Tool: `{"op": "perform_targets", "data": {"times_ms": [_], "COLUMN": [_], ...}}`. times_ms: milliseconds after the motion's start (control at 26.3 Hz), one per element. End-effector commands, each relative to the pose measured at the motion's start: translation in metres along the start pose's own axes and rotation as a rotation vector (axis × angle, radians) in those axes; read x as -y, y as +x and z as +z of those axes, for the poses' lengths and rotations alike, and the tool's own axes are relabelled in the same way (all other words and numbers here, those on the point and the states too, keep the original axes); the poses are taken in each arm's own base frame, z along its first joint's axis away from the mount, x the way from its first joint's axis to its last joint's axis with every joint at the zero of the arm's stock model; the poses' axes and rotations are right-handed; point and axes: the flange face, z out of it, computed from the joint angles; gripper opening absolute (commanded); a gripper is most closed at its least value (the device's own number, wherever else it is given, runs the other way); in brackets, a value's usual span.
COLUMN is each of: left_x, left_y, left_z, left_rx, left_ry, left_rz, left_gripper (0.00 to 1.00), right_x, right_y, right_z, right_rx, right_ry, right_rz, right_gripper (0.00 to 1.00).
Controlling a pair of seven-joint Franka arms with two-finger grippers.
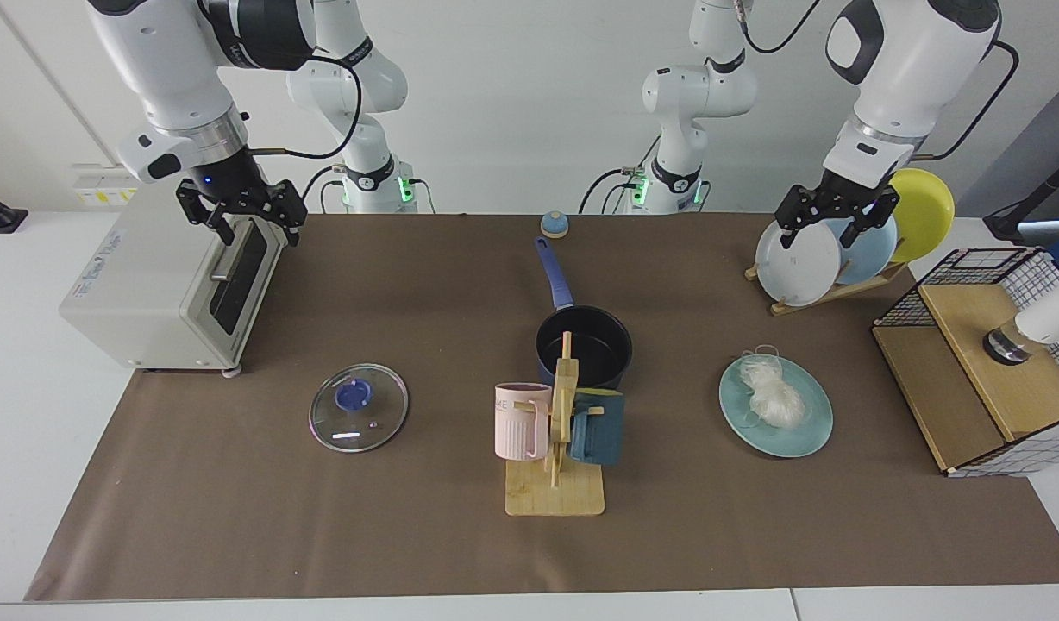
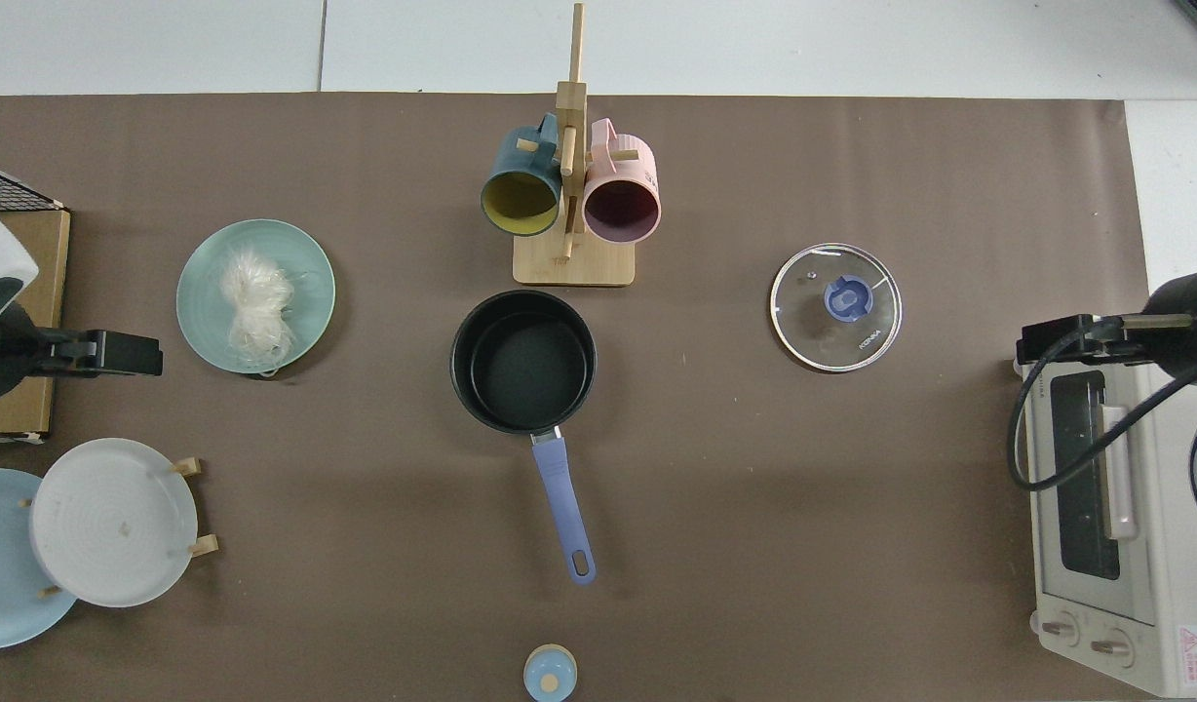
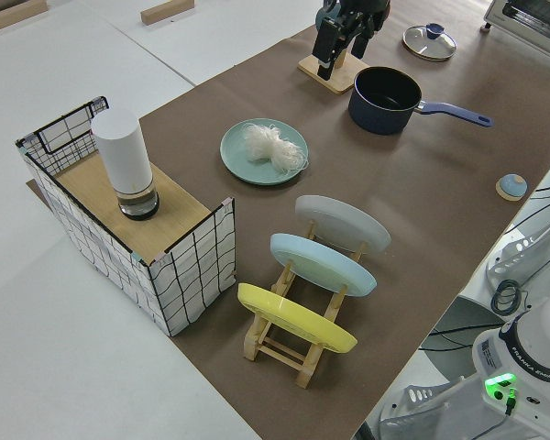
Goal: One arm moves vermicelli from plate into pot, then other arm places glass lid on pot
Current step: 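Move the left gripper to the vermicelli while the right gripper reaches the lid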
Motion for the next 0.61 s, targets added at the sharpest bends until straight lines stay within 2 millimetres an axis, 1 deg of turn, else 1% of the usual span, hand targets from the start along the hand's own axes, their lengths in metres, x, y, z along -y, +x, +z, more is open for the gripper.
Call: {"op": "perform_targets", "data": {"times_ms": [0, 380, 532, 570], "left_x": [0.000, 0.000, 0.000, 0.000], "left_y": [-0.001, -0.001, -0.002, -0.002], "left_z": [-0.006, -0.006, -0.005, -0.005], "left_rx": [-0.004, -0.004, -0.002, -0.002], "left_ry": [0.007, 0.007, 0.007, 0.007], "left_rz": [0.002, 0.002, 0.003, 0.004], "left_gripper": [1.00, 1.00, 1.00, 1.00], "right_x": [-0.002, -0.001, 0.001, 0.002], "right_y": [0.001, 0.002, 0.004, 0.004], "right_z": [0.001, 0.002, 0.010, 0.016], "right_rx": [-0.012, -0.011, -0.017, -0.017], "right_ry": [0.010, 0.010, 0.010, 0.010], "right_rz": [-0.005, -0.004, 0.002, -0.001], "right_gripper": [1.00, 1.00, 1.00, 1.00]}}
